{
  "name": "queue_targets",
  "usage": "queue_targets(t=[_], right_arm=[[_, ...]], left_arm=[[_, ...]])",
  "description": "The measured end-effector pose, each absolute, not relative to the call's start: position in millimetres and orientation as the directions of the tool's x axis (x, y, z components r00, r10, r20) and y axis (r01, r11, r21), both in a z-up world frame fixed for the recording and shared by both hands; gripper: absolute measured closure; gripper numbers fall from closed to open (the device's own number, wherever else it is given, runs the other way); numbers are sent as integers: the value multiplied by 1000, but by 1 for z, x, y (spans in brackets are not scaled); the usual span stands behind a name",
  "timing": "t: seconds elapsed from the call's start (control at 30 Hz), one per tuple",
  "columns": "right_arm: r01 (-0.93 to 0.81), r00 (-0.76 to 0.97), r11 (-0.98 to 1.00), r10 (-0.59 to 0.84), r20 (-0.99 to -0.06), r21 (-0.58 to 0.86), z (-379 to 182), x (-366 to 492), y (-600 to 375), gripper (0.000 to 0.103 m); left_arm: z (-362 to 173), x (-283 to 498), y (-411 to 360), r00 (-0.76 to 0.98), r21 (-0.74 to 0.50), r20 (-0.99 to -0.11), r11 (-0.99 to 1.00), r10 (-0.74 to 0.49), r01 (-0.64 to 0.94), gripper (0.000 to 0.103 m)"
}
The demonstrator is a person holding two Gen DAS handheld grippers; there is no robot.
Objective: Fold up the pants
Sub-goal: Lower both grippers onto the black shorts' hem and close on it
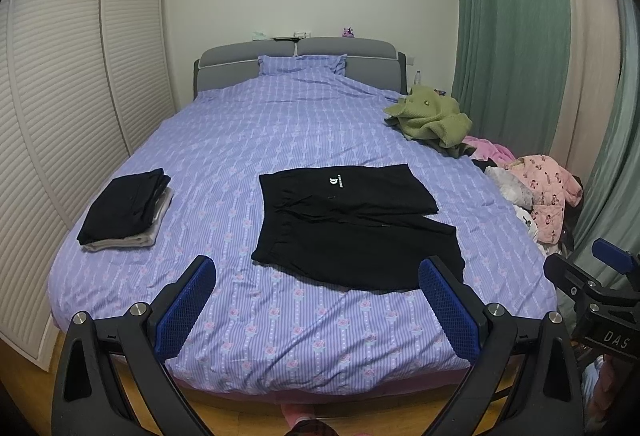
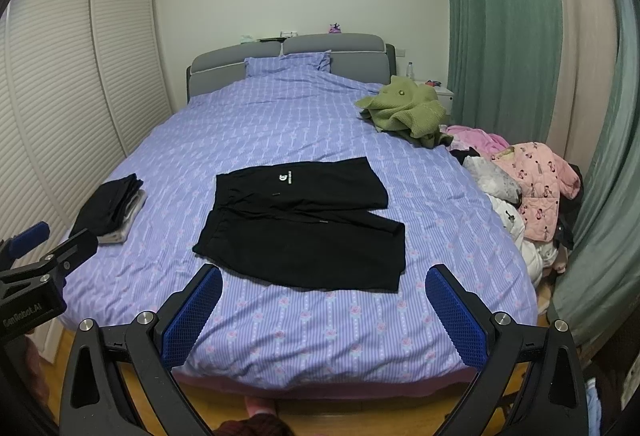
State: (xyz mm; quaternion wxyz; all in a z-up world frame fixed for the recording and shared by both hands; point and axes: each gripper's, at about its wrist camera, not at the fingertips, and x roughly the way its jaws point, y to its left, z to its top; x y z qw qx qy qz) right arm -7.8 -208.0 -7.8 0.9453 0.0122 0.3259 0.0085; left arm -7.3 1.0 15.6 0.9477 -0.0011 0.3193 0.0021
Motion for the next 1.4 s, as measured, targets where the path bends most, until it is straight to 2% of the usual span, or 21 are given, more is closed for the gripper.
queue_targets(t=[0.6,1.07,1.4], right_arm=[[7,748,999,18,-664,35,-16,14,-201,0],[134,678,991,-78,-731,19,-56,97,-178,0],[292,557,956,-145,-818,30,-121,158,-175,0]], left_arm=[[5,17,14,767,-6,-642,1000,0,-5,0],[-45,102,64,753,57,-657,998,43,-7,0],[-113,191,93,627,-12,-779,1000,-16,11,0]])
